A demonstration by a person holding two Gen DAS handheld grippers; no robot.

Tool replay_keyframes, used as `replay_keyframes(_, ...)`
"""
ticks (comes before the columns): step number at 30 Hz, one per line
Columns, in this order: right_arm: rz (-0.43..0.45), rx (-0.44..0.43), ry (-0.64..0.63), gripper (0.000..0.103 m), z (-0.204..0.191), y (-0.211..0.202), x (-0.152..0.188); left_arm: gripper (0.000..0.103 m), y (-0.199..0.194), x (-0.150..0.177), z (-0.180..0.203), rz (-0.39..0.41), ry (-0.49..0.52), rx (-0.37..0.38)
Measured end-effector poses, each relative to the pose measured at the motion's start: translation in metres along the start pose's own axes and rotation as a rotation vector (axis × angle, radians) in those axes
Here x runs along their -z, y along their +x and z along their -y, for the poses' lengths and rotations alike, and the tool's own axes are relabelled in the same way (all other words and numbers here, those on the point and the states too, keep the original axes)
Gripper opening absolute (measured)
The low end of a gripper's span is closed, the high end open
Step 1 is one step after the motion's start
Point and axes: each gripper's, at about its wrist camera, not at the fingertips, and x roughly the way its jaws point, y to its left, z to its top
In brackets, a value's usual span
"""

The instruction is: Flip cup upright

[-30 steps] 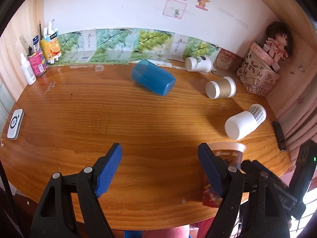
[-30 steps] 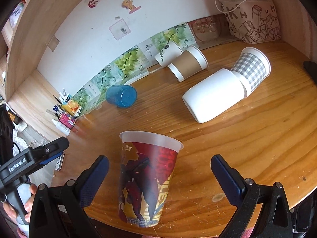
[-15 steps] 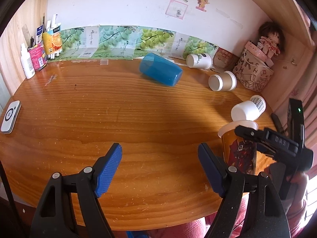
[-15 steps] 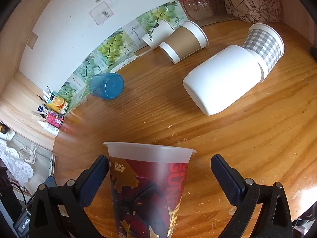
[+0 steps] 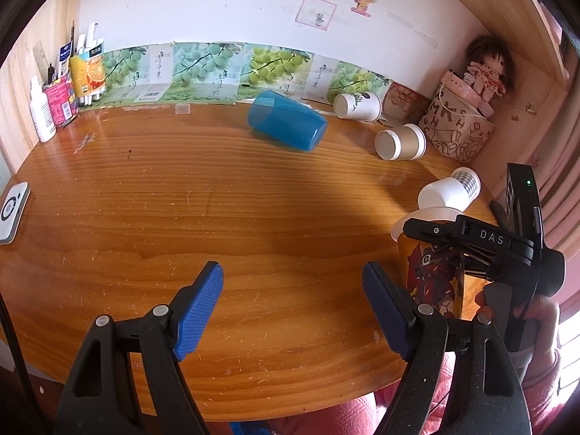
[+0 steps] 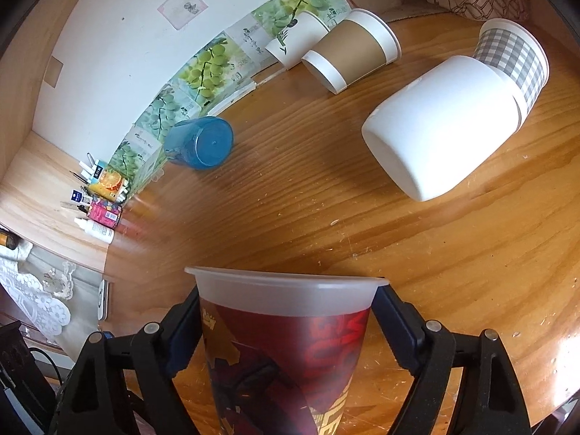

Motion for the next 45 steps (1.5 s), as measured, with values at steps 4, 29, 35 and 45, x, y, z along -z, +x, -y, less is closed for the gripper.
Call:
replay_keyframes(4, 0.04, 0.021, -0.033, 0.086, -0.007, -0.009, -0.001, 0.082, -0.002, 0.001, -0.004, 0.003, -0.002, -0.005)
replay_keyframes(29, 0.297, 0.109, -0.344, 0.085, -0.066, -0.032, 0.012, 0.082, -0.009, 0.005, -0.017, 0.01, -0.031, -0.036)
replay_keyframes(35, 0.274, 0.101, -0.337, 0.086, -0.064, -0.034, 0.017, 0.082, -0.009, 0.006, -0.015, 0.003, -0.024, -0.037)
replay_keyframes(45, 0.252, 0.081, -0.371, 0.088, -0.067, -0.042, 0.03, 0.085, -0.021, 0.011, -0.007, 0.037, -0.039, -0.027)
